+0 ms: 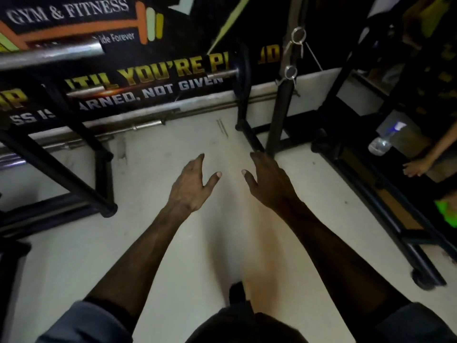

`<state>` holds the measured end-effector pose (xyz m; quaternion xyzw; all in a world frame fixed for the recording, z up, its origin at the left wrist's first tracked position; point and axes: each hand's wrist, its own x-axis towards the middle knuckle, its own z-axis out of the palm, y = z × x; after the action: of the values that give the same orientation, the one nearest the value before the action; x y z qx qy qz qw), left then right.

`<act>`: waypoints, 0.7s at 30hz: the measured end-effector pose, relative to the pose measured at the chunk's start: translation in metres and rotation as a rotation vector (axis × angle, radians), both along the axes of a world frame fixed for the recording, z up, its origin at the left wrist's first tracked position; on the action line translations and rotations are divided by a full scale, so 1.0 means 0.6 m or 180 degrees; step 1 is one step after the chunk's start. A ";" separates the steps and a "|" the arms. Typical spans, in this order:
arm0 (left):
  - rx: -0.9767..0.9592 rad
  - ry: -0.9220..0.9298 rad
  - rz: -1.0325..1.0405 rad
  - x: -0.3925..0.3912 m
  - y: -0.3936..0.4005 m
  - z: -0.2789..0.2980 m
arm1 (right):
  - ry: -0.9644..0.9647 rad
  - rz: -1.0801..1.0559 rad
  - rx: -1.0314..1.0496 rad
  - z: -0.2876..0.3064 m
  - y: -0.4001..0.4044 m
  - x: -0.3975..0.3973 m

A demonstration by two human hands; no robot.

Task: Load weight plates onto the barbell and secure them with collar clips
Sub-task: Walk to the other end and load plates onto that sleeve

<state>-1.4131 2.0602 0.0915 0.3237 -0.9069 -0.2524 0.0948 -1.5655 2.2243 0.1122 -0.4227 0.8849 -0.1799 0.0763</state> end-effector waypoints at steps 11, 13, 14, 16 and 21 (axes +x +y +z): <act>-0.0136 0.0119 0.0870 -0.214 -0.355 0.006 | 0.0430 0.0786 -0.0243 0.001 -0.437 -0.258; -0.0166 0.0119 0.1058 -0.247 -0.423 0.005 | 0.0293 0.0920 -0.0286 -0.006 -0.522 -0.300; -0.0150 0.0090 0.1144 -0.263 -0.454 0.004 | 0.0230 0.0994 -0.0273 -0.007 -0.563 -0.319; -0.0100 0.0057 0.1321 -0.296 -0.516 0.004 | 0.0153 0.1170 -0.0255 -0.006 -0.644 -0.359; -0.0095 0.0092 0.1798 -0.371 -0.662 0.006 | 0.0153 0.1597 -0.0138 0.003 -0.844 -0.450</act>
<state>-1.6354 1.6629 0.0950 0.5586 -0.7829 -0.2071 0.1790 -1.8354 1.7182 0.1141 -0.6348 0.7498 -0.1642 0.0884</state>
